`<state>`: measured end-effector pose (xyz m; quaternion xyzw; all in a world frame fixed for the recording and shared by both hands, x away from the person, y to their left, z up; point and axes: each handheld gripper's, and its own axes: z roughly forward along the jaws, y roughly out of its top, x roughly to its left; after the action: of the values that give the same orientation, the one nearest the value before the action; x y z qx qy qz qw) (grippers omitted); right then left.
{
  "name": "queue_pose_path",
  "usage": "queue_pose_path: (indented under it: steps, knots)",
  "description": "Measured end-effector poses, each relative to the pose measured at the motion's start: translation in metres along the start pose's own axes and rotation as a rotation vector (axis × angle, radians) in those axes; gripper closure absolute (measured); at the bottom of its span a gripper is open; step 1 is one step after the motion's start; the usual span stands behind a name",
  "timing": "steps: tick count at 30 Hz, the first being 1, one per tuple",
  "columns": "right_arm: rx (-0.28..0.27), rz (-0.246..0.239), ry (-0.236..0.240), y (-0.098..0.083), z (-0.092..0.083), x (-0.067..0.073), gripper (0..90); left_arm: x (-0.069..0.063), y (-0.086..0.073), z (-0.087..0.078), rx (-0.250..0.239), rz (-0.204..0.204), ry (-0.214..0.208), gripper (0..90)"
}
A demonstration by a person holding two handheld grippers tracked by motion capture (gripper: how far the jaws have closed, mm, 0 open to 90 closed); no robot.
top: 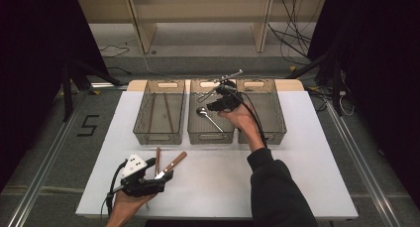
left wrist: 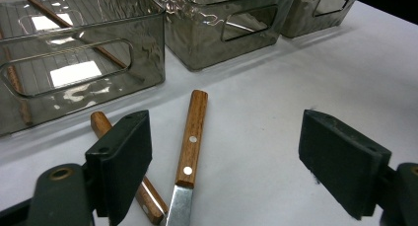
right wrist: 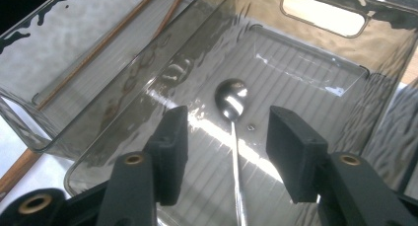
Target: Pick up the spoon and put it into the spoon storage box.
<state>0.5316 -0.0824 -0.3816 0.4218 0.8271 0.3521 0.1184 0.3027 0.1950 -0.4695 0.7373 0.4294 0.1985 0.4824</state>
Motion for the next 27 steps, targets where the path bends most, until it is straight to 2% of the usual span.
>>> queue_pose_path:
  steps: [13, 20, 22, 27]
  knots:
    - [-0.046, -0.048, 0.026, -0.005, -0.023, 0.013, 36.4, 0.001, 0.000, 0.000, 0.004, -0.008, 0.007, 20.0]
    - [-0.071, -0.063, 0.048, -0.022, -0.039, 0.018, 31.6, 0.005, 0.001, -0.001, 0.016, -0.010, 0.027, 19.8]
    - [-0.075, -0.071, 0.055, -0.028, -0.044, 0.019, 31.1, 0.008, 0.002, -0.003, 0.016, -0.027, 0.035, 19.8]
    - [-0.088, -0.082, 0.056, -0.044, -0.055, 0.019, 30.5, 0.015, 0.006, -0.005, 0.046, -0.040, 0.059, 19.8]
